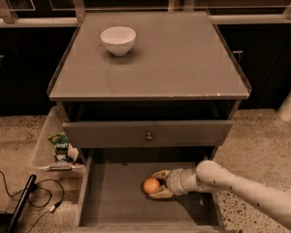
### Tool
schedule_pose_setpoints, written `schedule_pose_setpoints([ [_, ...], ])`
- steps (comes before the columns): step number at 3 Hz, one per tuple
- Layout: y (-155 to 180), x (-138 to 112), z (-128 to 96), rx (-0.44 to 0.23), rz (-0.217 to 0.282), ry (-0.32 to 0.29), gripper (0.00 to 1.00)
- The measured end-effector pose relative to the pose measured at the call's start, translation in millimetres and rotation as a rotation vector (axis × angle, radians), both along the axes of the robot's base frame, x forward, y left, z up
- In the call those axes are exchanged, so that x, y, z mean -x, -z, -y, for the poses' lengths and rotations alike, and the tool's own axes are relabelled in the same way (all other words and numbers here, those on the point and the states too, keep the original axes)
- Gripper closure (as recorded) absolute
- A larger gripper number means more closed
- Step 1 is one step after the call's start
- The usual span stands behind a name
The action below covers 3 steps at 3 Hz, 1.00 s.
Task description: Pick orange from middle drawer and place on counter
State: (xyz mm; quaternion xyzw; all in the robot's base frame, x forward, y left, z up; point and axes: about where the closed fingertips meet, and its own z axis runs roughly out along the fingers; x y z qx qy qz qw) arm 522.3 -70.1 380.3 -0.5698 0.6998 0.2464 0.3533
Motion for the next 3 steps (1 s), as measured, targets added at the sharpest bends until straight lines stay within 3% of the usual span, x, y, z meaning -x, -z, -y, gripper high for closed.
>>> schedule_pose_setpoints([
  [2,0.0,0.0,-0.1,0.000,0.000,0.000,0.92],
  [3,0.0,0.1,0.0,0.000,0.000,0.000,1.00],
])
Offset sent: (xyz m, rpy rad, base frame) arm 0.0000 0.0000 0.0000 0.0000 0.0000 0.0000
